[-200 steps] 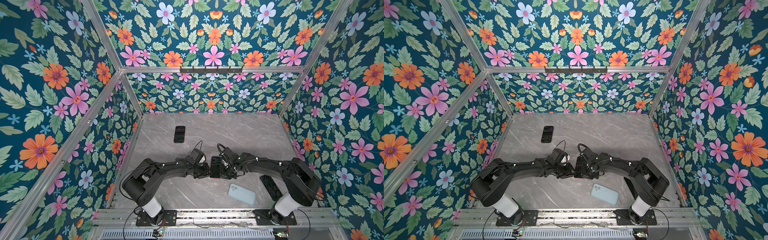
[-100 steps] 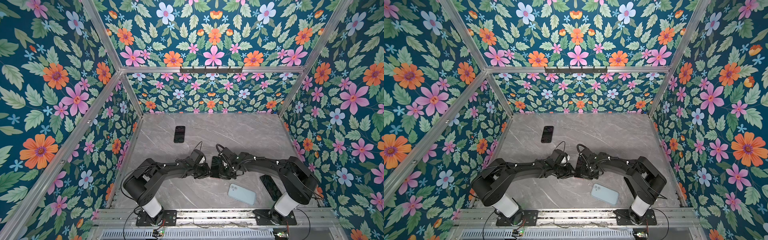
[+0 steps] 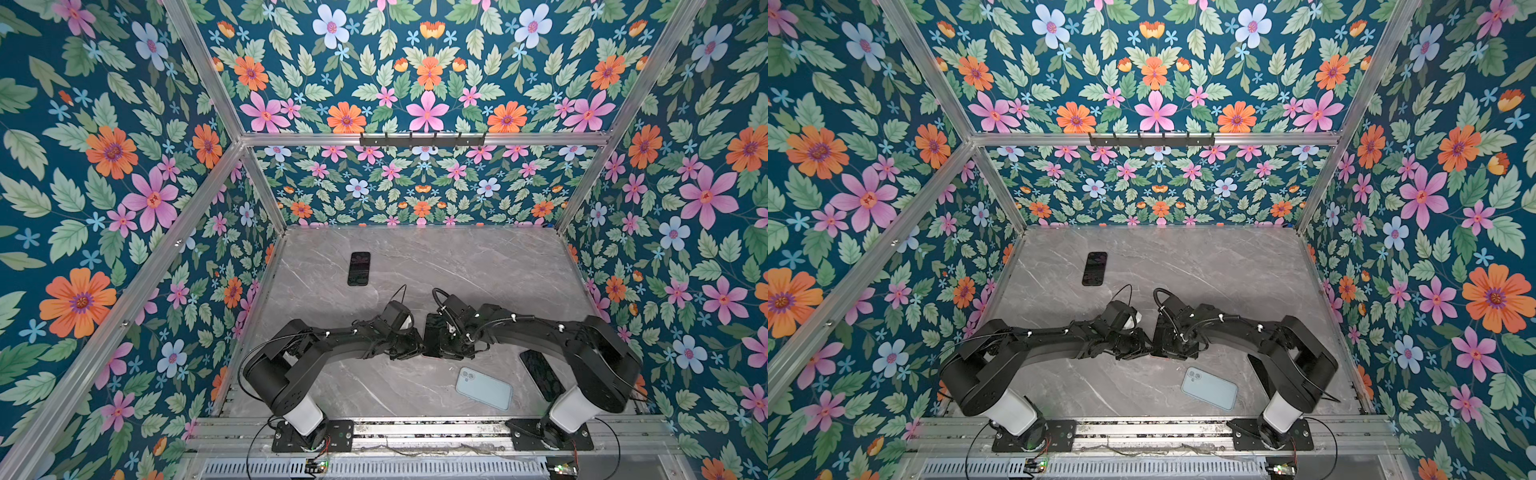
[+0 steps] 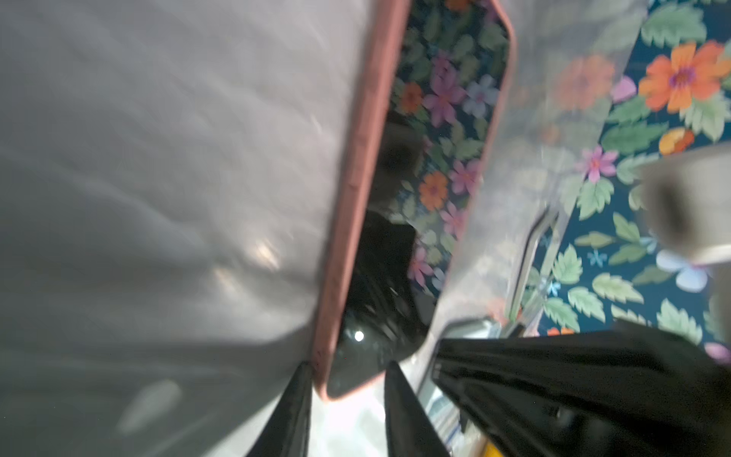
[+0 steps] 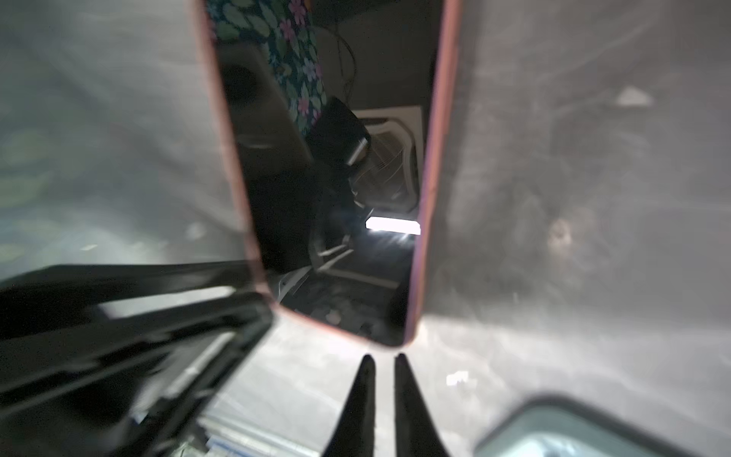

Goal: Put the phone into the phone case

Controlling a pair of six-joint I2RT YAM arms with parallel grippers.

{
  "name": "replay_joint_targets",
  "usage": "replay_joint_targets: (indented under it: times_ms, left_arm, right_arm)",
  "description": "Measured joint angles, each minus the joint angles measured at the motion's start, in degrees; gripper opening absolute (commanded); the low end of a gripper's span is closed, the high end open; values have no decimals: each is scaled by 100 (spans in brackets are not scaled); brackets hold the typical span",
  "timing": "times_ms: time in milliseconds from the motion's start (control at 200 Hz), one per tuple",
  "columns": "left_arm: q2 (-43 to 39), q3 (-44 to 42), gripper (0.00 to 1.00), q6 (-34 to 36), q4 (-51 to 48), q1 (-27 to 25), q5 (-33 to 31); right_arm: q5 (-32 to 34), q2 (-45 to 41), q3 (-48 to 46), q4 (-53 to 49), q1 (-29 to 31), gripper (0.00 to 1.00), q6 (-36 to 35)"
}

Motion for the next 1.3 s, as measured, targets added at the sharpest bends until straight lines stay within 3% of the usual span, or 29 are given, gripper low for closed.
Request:
replay_joint_targets:
  times_ms: [260,445,990,1300]
  left_arm:
    - [94,120,39,367,-417,31,63]
    - [247,254,40,474,-437,24,181]
    - [341,70,36,361,90,17,337]
    - [348,11,22,319,151,-9,295]
  right_arm:
    - [396,68,-7,-35,-28,35,-120]
    - [380,195,-39,48,-33,38,-129]
    - [105,518,-210,518,-109,22,-127]
    - [98,529,-254,520,-118,13,-127]
